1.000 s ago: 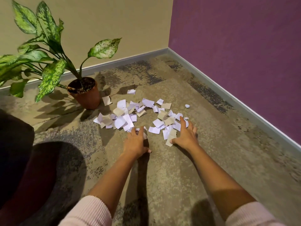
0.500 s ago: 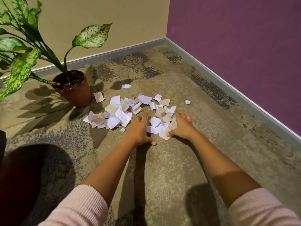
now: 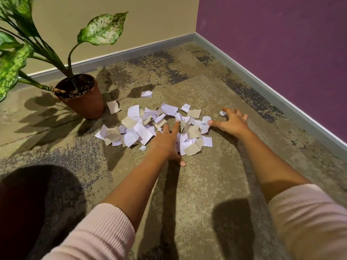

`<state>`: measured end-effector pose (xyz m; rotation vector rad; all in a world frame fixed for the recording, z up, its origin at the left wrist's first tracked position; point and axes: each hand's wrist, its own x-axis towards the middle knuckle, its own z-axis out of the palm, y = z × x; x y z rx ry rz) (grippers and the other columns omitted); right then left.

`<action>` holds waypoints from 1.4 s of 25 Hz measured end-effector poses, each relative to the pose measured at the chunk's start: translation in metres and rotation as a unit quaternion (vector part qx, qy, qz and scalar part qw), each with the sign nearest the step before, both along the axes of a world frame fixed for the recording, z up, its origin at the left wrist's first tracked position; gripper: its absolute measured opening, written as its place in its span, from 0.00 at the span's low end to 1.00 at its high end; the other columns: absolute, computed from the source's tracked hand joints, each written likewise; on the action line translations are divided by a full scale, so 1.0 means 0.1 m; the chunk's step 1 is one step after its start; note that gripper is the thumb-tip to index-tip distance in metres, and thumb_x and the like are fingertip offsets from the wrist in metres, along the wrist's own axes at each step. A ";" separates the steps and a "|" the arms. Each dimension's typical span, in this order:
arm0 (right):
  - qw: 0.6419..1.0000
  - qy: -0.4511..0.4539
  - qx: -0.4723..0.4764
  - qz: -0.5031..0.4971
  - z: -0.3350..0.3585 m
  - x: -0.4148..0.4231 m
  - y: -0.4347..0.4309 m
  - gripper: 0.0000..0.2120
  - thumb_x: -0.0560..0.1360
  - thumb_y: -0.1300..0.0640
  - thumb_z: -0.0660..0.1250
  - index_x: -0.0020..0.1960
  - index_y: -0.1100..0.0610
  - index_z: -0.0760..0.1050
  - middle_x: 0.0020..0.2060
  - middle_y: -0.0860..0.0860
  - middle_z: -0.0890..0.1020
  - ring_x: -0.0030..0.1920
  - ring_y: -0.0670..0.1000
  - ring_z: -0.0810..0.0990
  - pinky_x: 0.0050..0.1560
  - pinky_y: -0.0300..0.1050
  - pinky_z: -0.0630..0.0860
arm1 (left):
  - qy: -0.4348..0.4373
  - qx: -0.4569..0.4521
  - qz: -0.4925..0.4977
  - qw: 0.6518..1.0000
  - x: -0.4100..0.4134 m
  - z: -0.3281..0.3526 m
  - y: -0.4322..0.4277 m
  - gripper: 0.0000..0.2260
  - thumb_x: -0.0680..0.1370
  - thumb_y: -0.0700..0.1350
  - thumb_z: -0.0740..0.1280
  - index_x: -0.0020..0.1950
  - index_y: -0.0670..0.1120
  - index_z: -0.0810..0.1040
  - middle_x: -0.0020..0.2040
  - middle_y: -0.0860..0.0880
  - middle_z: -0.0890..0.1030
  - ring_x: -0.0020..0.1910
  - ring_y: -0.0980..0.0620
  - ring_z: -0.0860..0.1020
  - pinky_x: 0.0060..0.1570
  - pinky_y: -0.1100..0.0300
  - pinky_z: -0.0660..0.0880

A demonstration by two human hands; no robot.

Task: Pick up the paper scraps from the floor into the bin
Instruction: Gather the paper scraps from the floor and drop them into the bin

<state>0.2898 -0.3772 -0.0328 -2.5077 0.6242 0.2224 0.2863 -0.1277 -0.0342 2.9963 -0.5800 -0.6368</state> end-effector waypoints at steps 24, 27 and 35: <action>0.952 0.092 -0.113 0.269 -0.01 -0.42 1.07 0.49 0.64 0.51 0.79 0.77 0.53 0.54 0.73 0.53 0.62 0.73 0.61 0.59 0.72 0.54 0.63 | -0.029 -0.032 0.003 0.999 -0.32 0.07 0.07 0.36 0.71 0.58 0.73 0.75 0.53 0.62 0.73 0.48 0.66 0.71 0.41 0.62 0.62 0.42 0.70; 0.963 0.062 -0.062 0.254 0.02 -0.47 1.00 0.52 0.62 0.54 0.80 0.77 0.47 0.52 0.71 0.53 0.66 0.71 0.61 0.60 0.69 0.54 0.66 | -0.030 -0.105 0.029 0.994 -0.36 0.06 0.15 0.49 0.67 0.54 0.77 0.79 0.48 0.51 0.73 0.43 0.66 0.71 0.41 0.66 0.63 0.45 0.72; 0.935 0.192 0.020 0.297 0.28 -0.40 0.84 0.66 0.58 0.48 0.82 0.76 0.40 0.34 0.79 0.52 0.45 0.78 0.59 0.50 0.72 0.61 0.63 | 0.015 -0.106 -0.034 0.994 -0.34 0.10 0.18 0.66 0.57 0.61 0.81 0.77 0.59 0.33 0.78 0.41 0.46 0.77 0.36 0.53 0.67 0.38 0.68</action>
